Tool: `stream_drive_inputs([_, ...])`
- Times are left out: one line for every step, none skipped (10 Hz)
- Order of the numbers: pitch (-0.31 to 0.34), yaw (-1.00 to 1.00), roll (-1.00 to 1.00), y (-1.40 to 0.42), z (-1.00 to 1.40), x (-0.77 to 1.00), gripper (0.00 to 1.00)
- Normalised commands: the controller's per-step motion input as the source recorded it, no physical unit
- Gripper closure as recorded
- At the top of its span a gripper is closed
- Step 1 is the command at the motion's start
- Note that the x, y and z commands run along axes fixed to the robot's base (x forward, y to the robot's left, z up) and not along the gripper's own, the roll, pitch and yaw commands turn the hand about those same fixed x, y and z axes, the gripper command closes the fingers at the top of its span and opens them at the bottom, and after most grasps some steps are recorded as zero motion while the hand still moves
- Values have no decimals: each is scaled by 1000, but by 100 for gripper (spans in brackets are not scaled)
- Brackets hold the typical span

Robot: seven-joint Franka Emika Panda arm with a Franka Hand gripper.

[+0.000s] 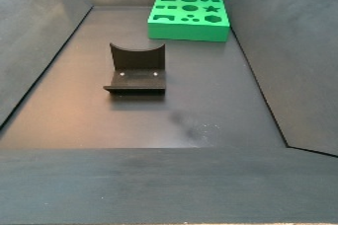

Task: Pick up the double-square object. Move up. Move to above the board. Insert the double-square object.
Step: Insert the double-square object.

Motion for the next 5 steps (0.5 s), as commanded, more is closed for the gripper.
stream_drive_inputs([9,-760,10,-331,-211,94,100])
stream_drive_inputs([0,-803,0,-343,-137,123,100])
stream_drive_inputs([0,-886,0,-329,-131,23,100])
stream_drive_inputs([0,-931,3,-269,-251,0,100])
stream_drive_inputs([0,-957,6,-231,-274,0,100])
